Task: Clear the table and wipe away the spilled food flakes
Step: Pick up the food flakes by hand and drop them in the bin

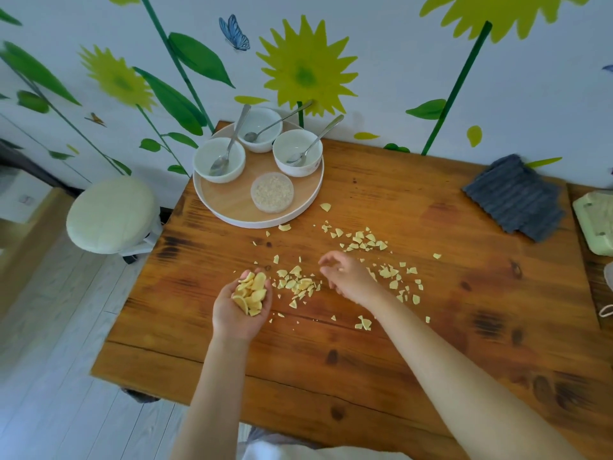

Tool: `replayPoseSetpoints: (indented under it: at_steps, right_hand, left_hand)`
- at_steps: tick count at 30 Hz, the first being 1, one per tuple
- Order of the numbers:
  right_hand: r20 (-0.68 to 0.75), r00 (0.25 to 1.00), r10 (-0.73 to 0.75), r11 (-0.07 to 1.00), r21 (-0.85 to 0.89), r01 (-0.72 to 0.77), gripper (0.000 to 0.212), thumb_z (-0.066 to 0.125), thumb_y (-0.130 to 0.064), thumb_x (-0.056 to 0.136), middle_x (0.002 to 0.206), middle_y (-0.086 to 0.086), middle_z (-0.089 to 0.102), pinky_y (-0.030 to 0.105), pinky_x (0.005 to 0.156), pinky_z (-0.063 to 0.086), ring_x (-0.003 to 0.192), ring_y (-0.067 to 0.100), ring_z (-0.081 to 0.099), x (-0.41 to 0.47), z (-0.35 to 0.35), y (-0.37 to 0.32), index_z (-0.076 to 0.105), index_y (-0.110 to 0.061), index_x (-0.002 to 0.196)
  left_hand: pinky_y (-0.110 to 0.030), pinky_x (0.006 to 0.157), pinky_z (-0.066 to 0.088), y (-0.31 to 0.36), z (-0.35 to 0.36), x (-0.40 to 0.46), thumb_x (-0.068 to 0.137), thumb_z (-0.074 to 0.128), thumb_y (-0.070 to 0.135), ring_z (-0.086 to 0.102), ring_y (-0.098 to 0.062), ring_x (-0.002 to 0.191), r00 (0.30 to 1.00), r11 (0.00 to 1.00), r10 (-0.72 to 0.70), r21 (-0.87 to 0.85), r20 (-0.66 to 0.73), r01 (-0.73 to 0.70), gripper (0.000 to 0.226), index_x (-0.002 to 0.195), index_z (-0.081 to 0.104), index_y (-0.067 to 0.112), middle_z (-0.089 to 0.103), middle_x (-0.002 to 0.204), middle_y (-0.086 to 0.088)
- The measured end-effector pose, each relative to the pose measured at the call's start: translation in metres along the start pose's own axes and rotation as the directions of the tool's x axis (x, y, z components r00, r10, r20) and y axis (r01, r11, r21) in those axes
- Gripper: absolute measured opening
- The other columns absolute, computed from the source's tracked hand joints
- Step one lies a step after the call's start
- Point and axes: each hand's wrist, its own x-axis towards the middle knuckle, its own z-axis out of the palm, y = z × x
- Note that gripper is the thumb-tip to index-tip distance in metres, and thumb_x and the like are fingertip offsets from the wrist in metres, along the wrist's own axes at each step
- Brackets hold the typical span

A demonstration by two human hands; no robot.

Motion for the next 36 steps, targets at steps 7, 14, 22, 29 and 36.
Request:
replayPoseSetpoints:
  at_steps: [7,14,22,29,36]
  right_hand:
    - [-0.028,0.999,-0.039,0.822,-0.570,0.016,0.024,0.044,-0.026,0.097,0.074,-0.004,0.053,0.028,0.057,0.040,0.064,0.014,0.049,0.013,0.038,-0.010,0.044,-0.017,0.119]
    - [-0.050,0.995,-0.086,0.823,-0.566,0.042,0.019,0.042,-0.027,0.097,0.077,-0.002,0.054,0.027,0.050,0.033,0.068,0.018,0.052,0.011,0.047,-0.009,0.044,-0.017,0.113]
    - [-0.064,0.998,0.007,0.994,-0.105,-0.014,0.011,0.048,-0.026,0.095,0.067,-0.005,0.051,0.021,0.050,0.038,0.053,0.009,0.046,0.008,0.044,-0.012,0.050,-0.015,0.096]
    - [0.281,0.959,0.025,0.319,0.907,-0.274,0.012,0.044,-0.009,0.094,0.058,0.001,0.053,0.012,0.032,0.029,0.038,0.005,0.040,-0.024,0.005,-0.016,0.048,-0.012,0.083]
    - [0.155,0.987,0.028,0.151,0.976,-0.158,0.027,0.028,0.001,0.085,0.061,0.008,0.058,0.015,0.033,0.029,0.040,0.009,0.042,-0.032,-0.003,-0.007,0.052,-0.006,0.074]
  left_hand:
    - [-0.031,0.064,0.058,-0.003,-0.004,-0.002,0.096,0.037,0.016,0.062,-0.022,0.082,1.000,0.999,-0.029,-0.024,0.010,0.029,0.026,0.088,0.061,0.008,0.065,0.089,-0.010]
    - [-0.031,0.067,0.057,-0.005,-0.006,-0.001,0.095,0.038,0.016,0.062,-0.022,0.083,0.999,0.999,-0.036,-0.015,-0.004,0.036,0.025,0.089,0.061,0.009,0.065,0.091,-0.010]
    - [-0.032,0.062,0.059,-0.003,-0.010,-0.002,0.095,0.039,0.017,0.062,-0.024,0.082,1.000,1.000,-0.027,-0.015,-0.005,0.027,0.024,0.090,0.061,0.009,0.065,0.091,-0.010]
    - [-0.030,0.063,0.059,-0.013,-0.004,0.003,0.095,0.040,0.016,0.062,-0.023,0.085,0.998,0.998,-0.057,0.012,0.002,0.057,0.024,0.090,0.062,0.008,0.065,0.094,-0.010]
    - [-0.030,0.072,0.055,-0.033,0.010,-0.003,0.095,0.039,0.016,0.062,-0.023,0.085,0.995,0.988,-0.095,0.124,0.001,0.094,0.024,0.091,0.062,0.009,0.065,0.093,-0.009]
